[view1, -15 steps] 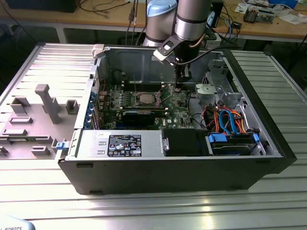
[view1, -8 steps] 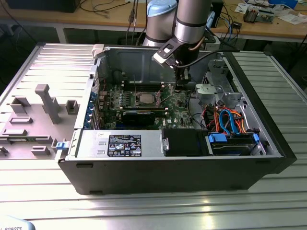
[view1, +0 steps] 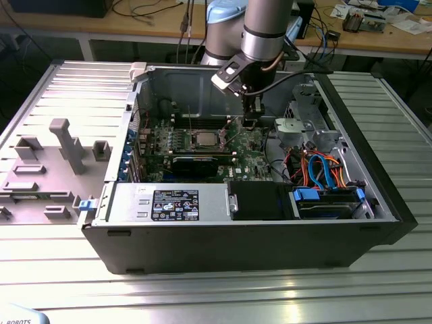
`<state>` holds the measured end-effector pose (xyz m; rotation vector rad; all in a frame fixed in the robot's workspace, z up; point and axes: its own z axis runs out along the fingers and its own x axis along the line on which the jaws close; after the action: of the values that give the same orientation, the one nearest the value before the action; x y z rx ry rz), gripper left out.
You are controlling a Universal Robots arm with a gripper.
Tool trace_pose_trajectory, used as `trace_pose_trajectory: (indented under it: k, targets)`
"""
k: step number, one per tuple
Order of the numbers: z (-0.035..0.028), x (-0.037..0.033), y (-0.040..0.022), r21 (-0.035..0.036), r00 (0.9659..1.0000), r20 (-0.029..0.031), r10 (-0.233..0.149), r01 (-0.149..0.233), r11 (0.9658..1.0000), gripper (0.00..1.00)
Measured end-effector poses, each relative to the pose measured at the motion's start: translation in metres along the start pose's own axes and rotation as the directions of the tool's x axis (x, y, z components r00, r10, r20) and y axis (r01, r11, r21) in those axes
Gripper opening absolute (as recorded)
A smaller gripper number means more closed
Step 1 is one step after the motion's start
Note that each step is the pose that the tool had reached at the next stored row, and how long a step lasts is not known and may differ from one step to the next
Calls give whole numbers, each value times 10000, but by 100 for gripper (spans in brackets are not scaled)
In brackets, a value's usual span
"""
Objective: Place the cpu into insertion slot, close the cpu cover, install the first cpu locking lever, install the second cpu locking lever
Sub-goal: 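Close the cpu cover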
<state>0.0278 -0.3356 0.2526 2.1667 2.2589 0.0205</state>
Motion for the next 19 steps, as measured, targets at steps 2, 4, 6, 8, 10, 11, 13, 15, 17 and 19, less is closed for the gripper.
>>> trace_pose_trajectory:
  k: [2, 4, 6, 8, 10, 11, 13, 15, 17, 19]
  targets:
    - [0, 2, -32, 0, 10000, -1, -2, 2, 10000, 11]
    - [-1, 3, -62, -1, 10000, -1, 0, 0, 10000, 11]
    - [-2, 4, -104, -1, 10000, -1, 0, 0, 10000, 11]
    - [-2, 5, -109, -1, 10000, -1, -1, 1, 10000, 11]
    - [-2, 5, -112, -1, 10000, -1, -1, 1, 10000, 11]
    - [-2, 5, -116, 0, 10000, -1, 0, 0, 10000, 11]
    - [-2, 5, -119, -1, 10000, 0, 0, 0, 10000, 11]
    - [-2, 5, -122, 0, 10000, -1, -1, 1, 10000, 11]
    - [-2, 5, -130, 0, 10000, -1, -1, 1, 10000, 11]
    - [-2, 6, -139, 0, 10000, -1, 0, 0, 10000, 11]
